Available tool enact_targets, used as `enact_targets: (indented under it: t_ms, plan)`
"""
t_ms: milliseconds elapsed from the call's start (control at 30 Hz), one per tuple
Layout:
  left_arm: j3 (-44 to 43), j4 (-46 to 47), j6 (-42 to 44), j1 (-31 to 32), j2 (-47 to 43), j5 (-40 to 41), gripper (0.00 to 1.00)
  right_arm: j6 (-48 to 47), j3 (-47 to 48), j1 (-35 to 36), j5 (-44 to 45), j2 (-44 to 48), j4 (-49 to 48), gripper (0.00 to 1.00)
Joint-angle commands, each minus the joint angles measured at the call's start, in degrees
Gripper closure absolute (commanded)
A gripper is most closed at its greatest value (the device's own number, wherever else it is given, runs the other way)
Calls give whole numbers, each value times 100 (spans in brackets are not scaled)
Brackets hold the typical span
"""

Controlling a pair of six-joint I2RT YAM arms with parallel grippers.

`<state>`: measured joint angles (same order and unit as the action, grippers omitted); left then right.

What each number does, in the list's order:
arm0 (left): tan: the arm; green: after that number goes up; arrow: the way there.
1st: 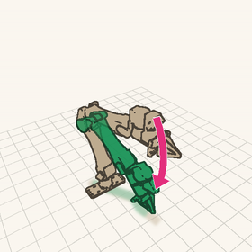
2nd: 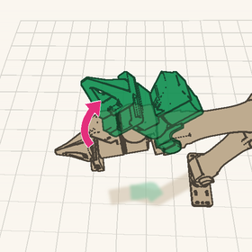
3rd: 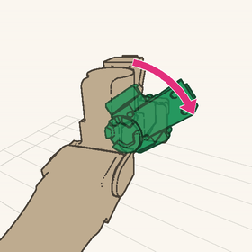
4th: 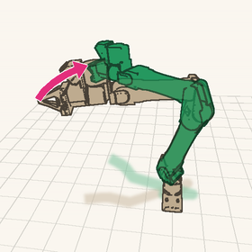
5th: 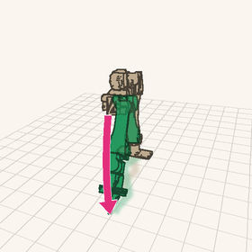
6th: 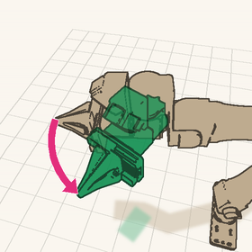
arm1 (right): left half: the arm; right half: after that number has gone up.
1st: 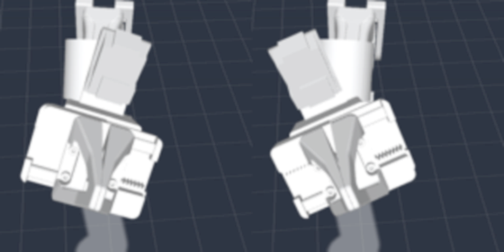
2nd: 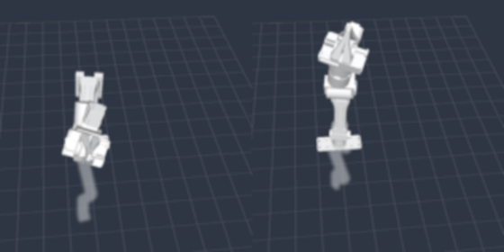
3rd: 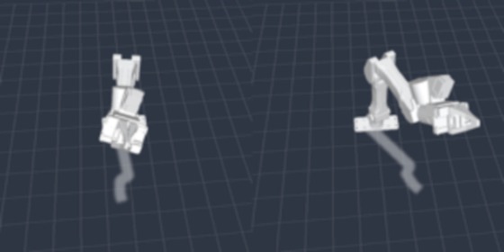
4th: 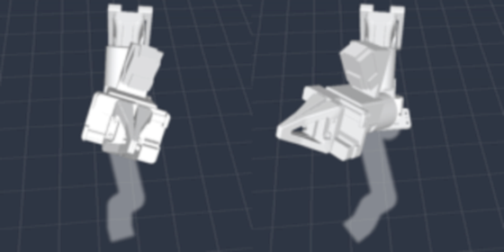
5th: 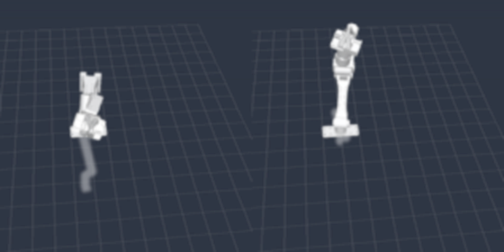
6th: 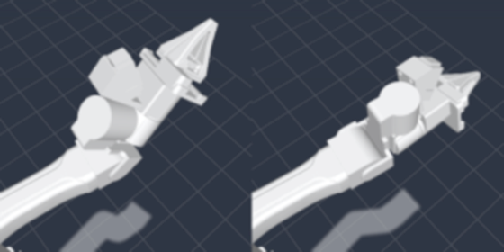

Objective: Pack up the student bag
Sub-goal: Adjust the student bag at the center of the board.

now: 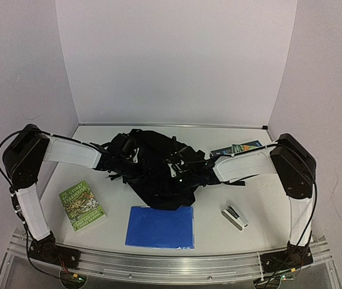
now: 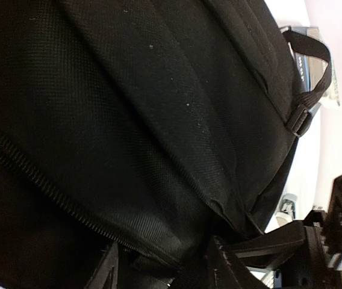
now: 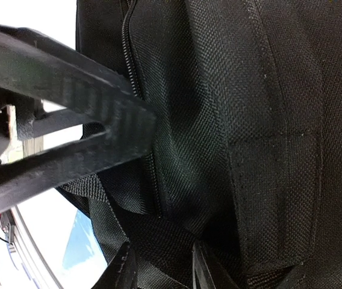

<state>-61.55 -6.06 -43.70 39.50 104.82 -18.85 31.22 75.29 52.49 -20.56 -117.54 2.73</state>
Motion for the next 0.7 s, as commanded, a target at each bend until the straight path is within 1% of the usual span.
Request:
enact_targets:
  t_ms: [0, 67, 167, 333, 400, 433, 567, 600, 667]
  plan:
    - [-336, -253, 62, 84, 155, 16, 56, -52, -85, 33, -60, 214, 140, 68]
    - [-365, -277, 63, 116, 189, 14, 59, -57, -76, 33, -46, 205, 140, 68]
    - [-392, -376, 34, 154, 251, 14, 67, -65, -68, 29, -37, 190, 140, 68]
    - [-377, -449, -76, 233, 311, -30, 69, -68, -76, 33, -2, 204, 136, 69]
    - [-391, -464, -125, 262, 371, -84, 73, -68, -78, 33, 14, 212, 140, 69]
    - [-394, -457, -147, 273, 393, -124, 77, -69, -77, 33, 22, 218, 138, 69]
    - [-277, -266, -225, 304, 287, -198, 98, -72, -94, 33, 34, 273, 147, 69]
    - [-224, -194, -246, 304, 218, -186, 100, -78, -108, 33, 28, 296, 149, 69]
    - [-80, -19, -309, 304, 27, -103, 100, -82, -143, 33, 34, 353, 152, 70]
